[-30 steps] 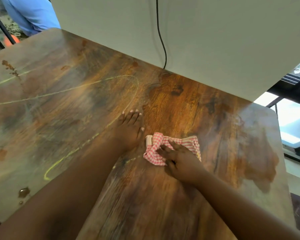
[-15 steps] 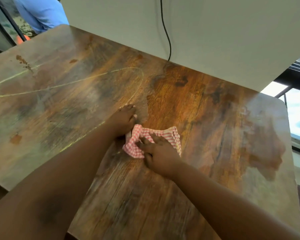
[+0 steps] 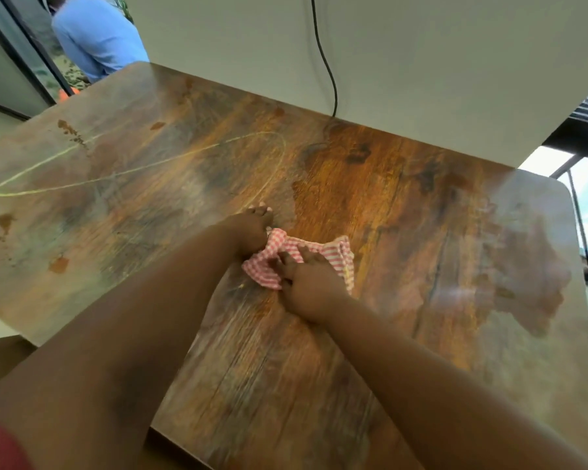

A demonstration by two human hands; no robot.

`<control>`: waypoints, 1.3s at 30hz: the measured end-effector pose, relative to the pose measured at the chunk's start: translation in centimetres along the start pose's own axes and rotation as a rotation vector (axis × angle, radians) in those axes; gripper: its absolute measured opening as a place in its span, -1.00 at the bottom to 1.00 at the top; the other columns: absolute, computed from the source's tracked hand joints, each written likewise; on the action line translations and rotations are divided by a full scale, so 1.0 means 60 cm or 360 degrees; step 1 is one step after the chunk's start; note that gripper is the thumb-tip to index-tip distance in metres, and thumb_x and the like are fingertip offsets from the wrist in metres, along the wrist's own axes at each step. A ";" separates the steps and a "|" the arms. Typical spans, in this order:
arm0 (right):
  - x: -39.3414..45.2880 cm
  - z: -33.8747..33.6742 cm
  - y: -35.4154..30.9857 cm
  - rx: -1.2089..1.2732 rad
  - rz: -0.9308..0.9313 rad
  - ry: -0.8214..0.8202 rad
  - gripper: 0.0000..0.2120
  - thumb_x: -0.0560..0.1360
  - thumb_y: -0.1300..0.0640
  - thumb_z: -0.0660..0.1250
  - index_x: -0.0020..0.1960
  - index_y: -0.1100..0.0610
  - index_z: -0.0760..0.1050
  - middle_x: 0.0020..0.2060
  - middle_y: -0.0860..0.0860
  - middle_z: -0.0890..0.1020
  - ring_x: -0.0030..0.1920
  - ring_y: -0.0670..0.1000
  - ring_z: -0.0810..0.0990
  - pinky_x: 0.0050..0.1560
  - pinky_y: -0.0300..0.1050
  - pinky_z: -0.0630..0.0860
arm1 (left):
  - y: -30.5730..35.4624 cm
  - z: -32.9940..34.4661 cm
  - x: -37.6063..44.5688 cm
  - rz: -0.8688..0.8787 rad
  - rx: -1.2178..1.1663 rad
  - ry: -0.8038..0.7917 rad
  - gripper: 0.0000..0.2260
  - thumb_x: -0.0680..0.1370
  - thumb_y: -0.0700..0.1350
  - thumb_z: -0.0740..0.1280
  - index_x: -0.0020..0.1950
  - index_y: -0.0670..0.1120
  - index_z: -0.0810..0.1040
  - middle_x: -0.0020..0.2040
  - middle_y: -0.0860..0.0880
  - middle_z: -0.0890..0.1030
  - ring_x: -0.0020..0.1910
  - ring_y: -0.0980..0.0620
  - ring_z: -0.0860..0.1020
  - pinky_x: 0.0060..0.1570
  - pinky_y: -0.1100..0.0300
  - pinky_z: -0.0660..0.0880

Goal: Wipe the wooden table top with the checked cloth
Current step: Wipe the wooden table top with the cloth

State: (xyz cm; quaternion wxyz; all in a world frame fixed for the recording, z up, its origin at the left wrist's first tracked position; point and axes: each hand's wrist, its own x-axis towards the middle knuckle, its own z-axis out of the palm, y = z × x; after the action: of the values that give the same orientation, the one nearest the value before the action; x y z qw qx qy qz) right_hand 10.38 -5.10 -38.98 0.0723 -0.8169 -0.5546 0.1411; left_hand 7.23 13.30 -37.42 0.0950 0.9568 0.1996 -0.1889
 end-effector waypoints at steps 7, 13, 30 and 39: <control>-0.089 0.033 -0.064 0.0043 -0.0302 -0.0132 -0.51 0.56 0.05 0.10 0.49 -0.10 0.17 0.50 -0.07 0.20 0.52 0.13 0.03 0.47 0.04 -0.09 | 0.002 0.006 -0.013 0.0023 0.0027 0.0018 -0.49 0.68 -0.07 0.00 0.57 -0.19 -0.09 0.58 -0.17 -0.11 0.55 -0.16 -0.06 0.47 0.04 -0.05; -0.110 0.002 -0.030 0.0004 -0.0095 -0.0102 -0.53 0.53 0.05 0.14 0.44 -0.11 0.27 0.45 -0.09 0.31 0.48 0.10 0.18 0.41 -0.06 0.15 | -0.013 0.013 -0.026 0.0143 0.0063 0.0093 -0.48 0.68 -0.01 -0.02 0.57 -0.18 -0.09 0.58 -0.17 -0.09 0.56 -0.15 -0.07 0.49 0.04 -0.06; -0.201 0.042 -0.107 0.0091 -0.0087 -0.0106 -0.53 0.51 0.06 0.18 0.42 -0.08 0.32 0.41 -0.07 0.36 0.48 0.12 0.18 0.44 0.06 0.11 | -0.049 0.085 -0.098 0.0304 0.0009 0.0243 -0.44 0.66 0.13 -0.10 0.58 -0.10 -0.11 0.59 -0.10 -0.07 0.56 -0.11 -0.12 0.51 -0.01 -0.17; -0.131 0.050 -0.134 0.0060 0.0302 0.0023 -0.54 0.58 0.07 0.08 0.48 -0.09 0.19 0.48 -0.04 0.24 0.51 0.14 0.06 0.45 0.02 0.06 | -0.089 0.109 -0.161 0.0211 -0.0032 0.0331 -0.43 0.65 0.16 -0.06 0.59 -0.08 -0.04 0.59 -0.10 -0.07 0.56 -0.10 -0.14 0.50 -0.01 -0.22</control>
State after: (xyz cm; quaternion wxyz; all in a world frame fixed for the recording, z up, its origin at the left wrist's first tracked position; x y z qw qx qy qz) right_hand -0.38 -9.47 -38.43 0.0779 -0.8652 -0.4714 0.1520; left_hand -5.31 13.08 -40.06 0.0955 0.9813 0.1466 -0.0799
